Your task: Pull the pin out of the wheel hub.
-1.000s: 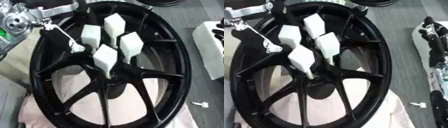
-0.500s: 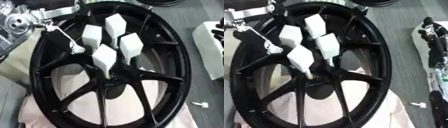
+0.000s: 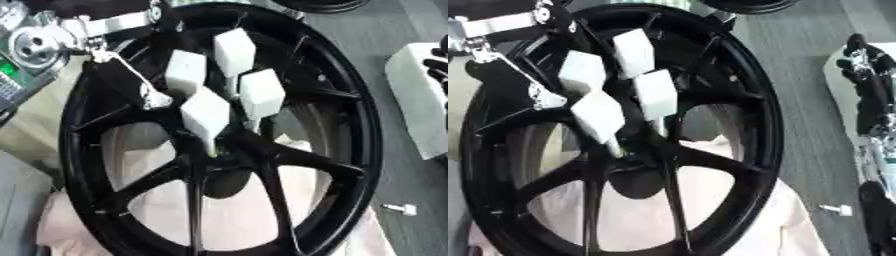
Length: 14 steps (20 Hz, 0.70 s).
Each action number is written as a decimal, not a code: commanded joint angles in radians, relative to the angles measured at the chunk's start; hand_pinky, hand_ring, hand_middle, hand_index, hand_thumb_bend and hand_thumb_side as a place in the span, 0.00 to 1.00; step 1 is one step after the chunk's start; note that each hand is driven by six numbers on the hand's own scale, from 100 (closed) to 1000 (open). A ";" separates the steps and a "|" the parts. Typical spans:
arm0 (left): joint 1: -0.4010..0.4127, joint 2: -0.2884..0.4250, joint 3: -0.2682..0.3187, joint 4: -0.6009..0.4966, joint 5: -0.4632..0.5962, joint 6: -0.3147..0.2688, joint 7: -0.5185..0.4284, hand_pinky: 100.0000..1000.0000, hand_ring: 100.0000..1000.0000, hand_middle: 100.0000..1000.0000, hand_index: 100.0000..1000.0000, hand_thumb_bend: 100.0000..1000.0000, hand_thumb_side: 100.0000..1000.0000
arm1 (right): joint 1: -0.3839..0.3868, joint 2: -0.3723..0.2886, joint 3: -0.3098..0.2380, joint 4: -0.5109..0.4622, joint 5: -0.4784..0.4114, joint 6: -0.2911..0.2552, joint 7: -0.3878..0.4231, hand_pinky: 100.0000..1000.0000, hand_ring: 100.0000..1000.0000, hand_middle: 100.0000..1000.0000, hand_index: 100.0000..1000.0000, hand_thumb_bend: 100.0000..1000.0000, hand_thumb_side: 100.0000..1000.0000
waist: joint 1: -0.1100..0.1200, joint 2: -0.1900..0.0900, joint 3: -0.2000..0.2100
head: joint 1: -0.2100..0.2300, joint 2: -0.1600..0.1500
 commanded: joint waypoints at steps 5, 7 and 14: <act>-0.010 0.018 0.032 -0.010 0.029 0.009 0.057 0.45 0.17 0.12 0.29 0.14 0.00 | -0.013 -0.019 -0.001 -0.024 0.003 0.001 0.001 0.88 0.73 0.69 0.73 0.29 0.55 | -0.001 -0.022 0.000 | -0.004 -0.008; -0.006 0.025 0.042 -0.019 0.040 0.011 0.064 0.45 0.16 0.12 0.28 0.14 0.00 | -0.013 -0.020 -0.001 -0.024 0.003 0.001 0.001 0.88 0.73 0.69 0.73 0.29 0.55 | -0.001 -0.022 0.001 | -0.005 -0.009; 0.019 0.078 0.129 -0.077 0.120 0.041 0.097 0.45 0.13 0.09 0.27 0.15 0.00 | -0.011 -0.022 -0.005 -0.025 0.005 0.001 -0.002 0.88 0.73 0.69 0.73 0.29 0.55 | 0.003 -0.024 0.008 | -0.012 -0.008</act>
